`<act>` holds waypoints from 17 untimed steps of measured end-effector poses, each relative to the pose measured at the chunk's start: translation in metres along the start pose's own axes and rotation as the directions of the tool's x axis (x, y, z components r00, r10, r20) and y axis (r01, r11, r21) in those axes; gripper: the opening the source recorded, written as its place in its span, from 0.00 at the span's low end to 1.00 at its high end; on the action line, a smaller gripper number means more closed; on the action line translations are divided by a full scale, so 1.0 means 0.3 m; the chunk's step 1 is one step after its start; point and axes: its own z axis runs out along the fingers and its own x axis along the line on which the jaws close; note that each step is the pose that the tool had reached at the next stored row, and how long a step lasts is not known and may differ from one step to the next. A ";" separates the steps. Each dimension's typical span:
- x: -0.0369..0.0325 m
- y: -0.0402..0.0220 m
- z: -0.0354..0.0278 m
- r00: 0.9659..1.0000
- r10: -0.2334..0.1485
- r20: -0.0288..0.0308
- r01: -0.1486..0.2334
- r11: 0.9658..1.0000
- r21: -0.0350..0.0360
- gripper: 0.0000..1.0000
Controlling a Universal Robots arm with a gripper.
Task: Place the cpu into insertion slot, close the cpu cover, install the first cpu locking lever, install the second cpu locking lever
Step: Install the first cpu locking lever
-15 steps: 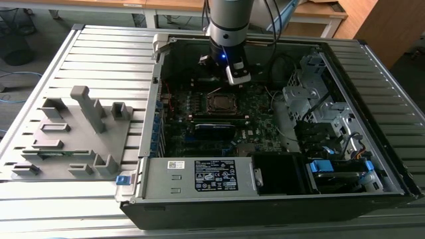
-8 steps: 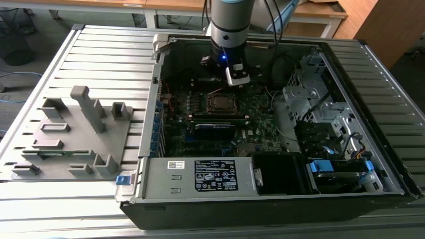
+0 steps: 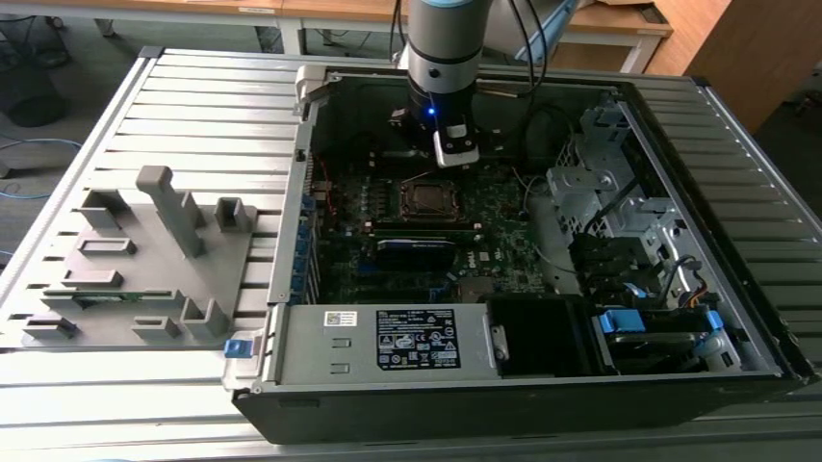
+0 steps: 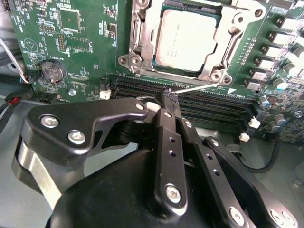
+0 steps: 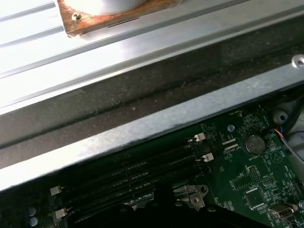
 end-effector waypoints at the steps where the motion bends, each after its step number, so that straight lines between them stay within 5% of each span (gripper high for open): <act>1: 0.000 0.000 0.000 1.000 0.000 0.000 0.000 1.000 0.000 0.11; 6: 0.001 0.001 0.003 1.000 0.000 0.001 0.000 1.000 0.001 0.11; 10: 0.004 0.009 0.009 1.000 -0.001 0.008 0.001 1.000 0.014 0.11; 17: 0.012 0.027 0.019 1.000 0.000 0.015 0.000 1.000 0.025 0.11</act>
